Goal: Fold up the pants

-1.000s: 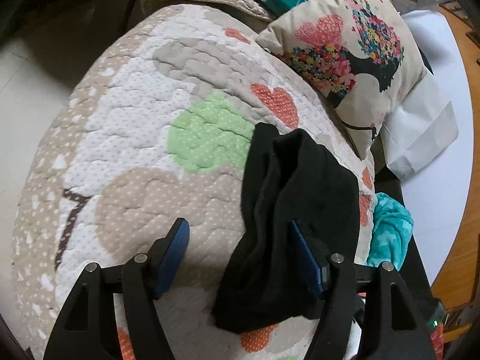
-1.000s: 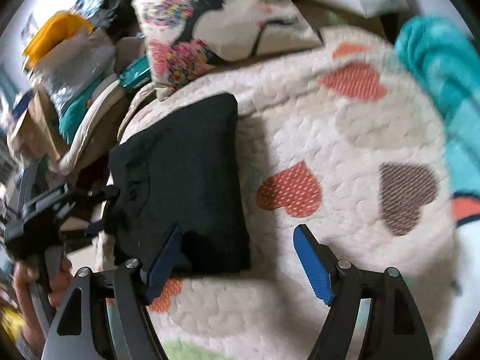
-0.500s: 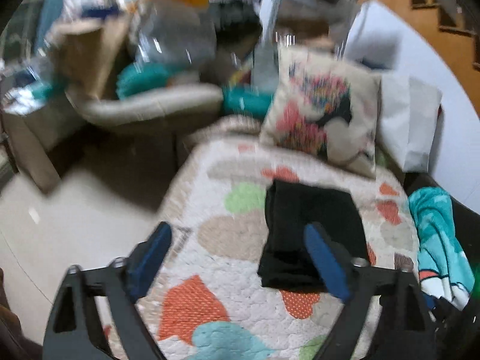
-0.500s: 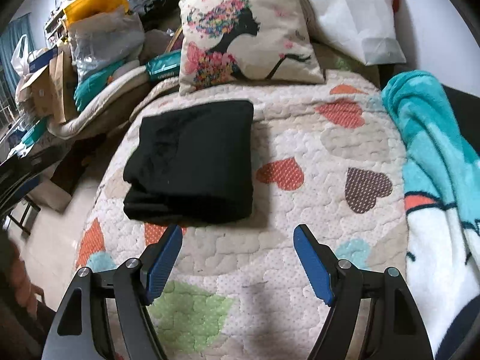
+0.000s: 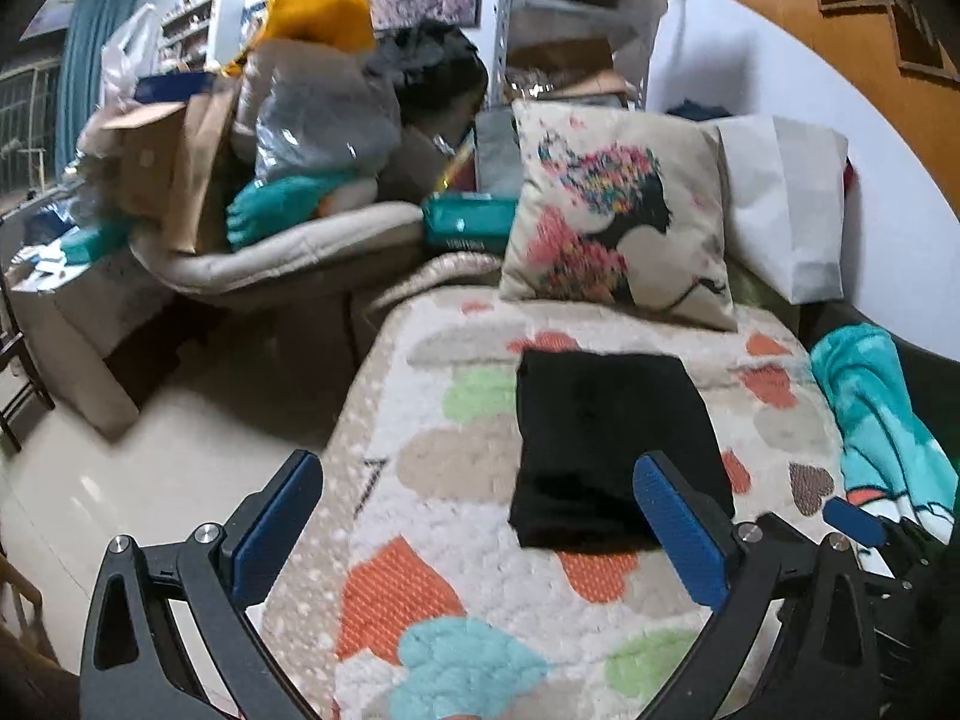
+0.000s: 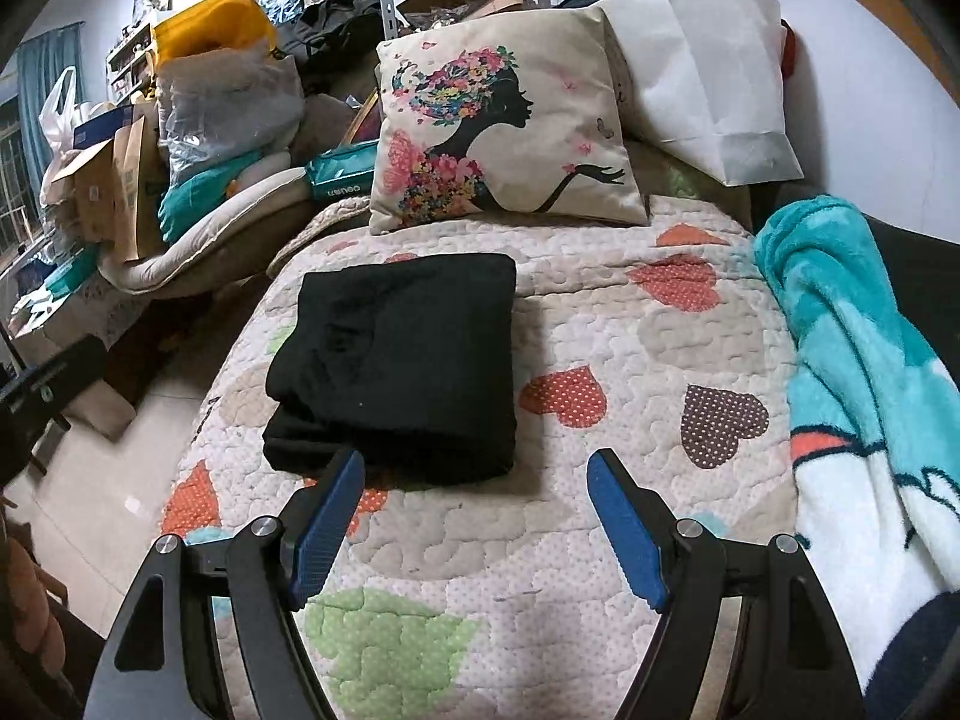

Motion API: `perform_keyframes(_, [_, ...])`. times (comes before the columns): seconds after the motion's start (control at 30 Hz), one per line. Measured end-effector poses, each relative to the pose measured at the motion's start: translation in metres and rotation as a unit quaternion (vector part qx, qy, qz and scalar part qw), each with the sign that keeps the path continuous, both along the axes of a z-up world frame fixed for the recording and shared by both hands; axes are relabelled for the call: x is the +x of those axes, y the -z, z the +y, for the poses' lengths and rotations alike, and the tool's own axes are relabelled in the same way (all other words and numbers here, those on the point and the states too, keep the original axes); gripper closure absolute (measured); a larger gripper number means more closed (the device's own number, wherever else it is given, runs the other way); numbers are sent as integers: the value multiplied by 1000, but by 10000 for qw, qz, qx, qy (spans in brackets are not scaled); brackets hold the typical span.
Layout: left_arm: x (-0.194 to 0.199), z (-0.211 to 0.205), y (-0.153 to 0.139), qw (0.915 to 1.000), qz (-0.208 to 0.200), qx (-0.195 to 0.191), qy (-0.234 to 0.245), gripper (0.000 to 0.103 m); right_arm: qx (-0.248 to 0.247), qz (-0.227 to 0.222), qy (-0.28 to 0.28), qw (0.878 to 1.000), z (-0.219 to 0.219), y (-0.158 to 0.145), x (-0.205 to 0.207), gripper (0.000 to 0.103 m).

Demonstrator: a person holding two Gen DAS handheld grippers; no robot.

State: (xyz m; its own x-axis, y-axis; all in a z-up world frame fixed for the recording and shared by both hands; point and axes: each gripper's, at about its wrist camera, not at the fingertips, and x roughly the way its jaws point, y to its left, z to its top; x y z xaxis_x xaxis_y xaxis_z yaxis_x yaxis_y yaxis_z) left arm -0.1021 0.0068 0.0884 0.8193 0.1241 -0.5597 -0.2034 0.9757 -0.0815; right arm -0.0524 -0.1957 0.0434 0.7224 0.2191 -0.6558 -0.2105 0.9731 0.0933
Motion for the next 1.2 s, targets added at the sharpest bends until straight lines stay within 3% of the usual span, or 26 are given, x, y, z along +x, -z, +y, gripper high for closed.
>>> perform_keyframes(0.27, [5, -8, 11, 9985, 436, -245, 220, 0, 74, 115, 22, 9999, 1, 7, 7, 21])
perform_keyframes(0.63, [12, -27, 23, 9957, 760, 31, 525, 0, 105, 223, -34, 9997, 4, 13, 11, 21])
perform_keyframes(1.2, [21, -26, 37, 9916, 1143, -110, 598, 0, 43, 299, 64, 9995, 1, 18, 15, 20])
